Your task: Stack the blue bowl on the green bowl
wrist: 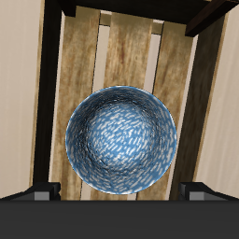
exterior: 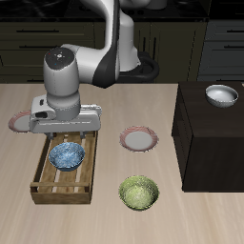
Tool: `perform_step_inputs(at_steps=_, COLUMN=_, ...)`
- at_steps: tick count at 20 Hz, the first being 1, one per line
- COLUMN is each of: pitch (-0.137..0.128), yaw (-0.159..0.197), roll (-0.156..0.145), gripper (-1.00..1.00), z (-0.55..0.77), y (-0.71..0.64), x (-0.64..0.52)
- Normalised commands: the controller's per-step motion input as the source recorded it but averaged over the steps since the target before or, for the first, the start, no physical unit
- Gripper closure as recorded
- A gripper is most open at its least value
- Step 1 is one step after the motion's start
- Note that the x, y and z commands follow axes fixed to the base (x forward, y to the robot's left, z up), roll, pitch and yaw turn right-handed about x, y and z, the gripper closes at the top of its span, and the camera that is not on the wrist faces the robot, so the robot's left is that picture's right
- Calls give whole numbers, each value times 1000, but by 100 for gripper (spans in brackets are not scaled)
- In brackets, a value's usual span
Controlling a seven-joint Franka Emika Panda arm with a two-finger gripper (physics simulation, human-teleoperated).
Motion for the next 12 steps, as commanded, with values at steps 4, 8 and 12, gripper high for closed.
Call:
perform_step_inputs(at_steps=4, pitch=12, yaw=34, roll=33, gripper=-100, z=-205, y=182, x=-117)
perform_step_inputs(at_steps=8, pitch=19, yaw=5, roll=13, gripper=-100, z=-142, y=83, x=-86)
perform_step_inputs(at_steps=12, pitch=14, yaw=33, roll=11, gripper=-100, z=-173, y=83, x=-82)
